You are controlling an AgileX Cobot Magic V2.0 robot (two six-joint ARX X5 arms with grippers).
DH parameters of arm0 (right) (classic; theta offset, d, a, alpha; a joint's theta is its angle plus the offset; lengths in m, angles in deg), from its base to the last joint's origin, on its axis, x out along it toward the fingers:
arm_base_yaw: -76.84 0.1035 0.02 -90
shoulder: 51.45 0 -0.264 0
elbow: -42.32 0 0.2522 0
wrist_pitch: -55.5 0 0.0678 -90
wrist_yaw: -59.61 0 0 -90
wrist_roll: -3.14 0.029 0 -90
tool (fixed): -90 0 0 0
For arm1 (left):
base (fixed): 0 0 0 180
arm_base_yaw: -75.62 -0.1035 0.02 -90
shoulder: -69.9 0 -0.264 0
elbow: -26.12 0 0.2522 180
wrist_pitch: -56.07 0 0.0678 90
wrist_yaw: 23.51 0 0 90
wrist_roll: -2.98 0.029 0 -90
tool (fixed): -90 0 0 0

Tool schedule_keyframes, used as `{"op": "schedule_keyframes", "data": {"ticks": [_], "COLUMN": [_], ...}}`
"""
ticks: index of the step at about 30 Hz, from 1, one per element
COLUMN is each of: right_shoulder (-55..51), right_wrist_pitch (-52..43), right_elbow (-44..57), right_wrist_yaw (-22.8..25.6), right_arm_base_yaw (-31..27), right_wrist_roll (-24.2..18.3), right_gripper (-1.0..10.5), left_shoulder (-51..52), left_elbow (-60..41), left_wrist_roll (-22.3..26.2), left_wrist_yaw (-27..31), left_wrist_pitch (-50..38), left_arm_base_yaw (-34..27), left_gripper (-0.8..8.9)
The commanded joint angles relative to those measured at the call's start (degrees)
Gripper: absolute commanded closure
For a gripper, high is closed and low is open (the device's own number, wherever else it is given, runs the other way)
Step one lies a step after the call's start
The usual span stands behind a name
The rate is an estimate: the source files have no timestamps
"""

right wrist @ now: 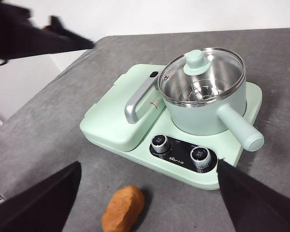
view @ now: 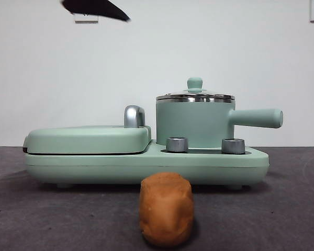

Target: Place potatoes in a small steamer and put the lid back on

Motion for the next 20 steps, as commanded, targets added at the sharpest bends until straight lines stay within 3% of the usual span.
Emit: {"op": "schedule_keyframes", "data": {"ticks": [1, 14, 20], "right_shoulder": [0.2, 0.2, 0.2], "right_wrist_pitch": [-0.4, -0.6, -0.6], "right_elbow": [-0.8, -0.8, -0.8], "right_wrist_yaw": [0.0, 0.0, 0.0], "right_arm_base_yaw": [0.1, 0.1, 0.1], "right_wrist_roll": [-0.8, -0.8, -0.8], "right_gripper": [5.0, 5.0, 5.0], "left_shoulder": [-7.0, -29.1, -33.4], "left_elbow": [7.7, 28.1, 28.6], "left_wrist_roll": [4.3, 11.0, 11.4], "left_wrist_yaw": [4.3, 18.9, 20.1], "left_wrist_pitch": [2.1, -0.1, -3.8], "left_arm_base_yaw": [2.0, 7.4, 8.1], "left_gripper": [3.14, 3.17, 3.17]}}
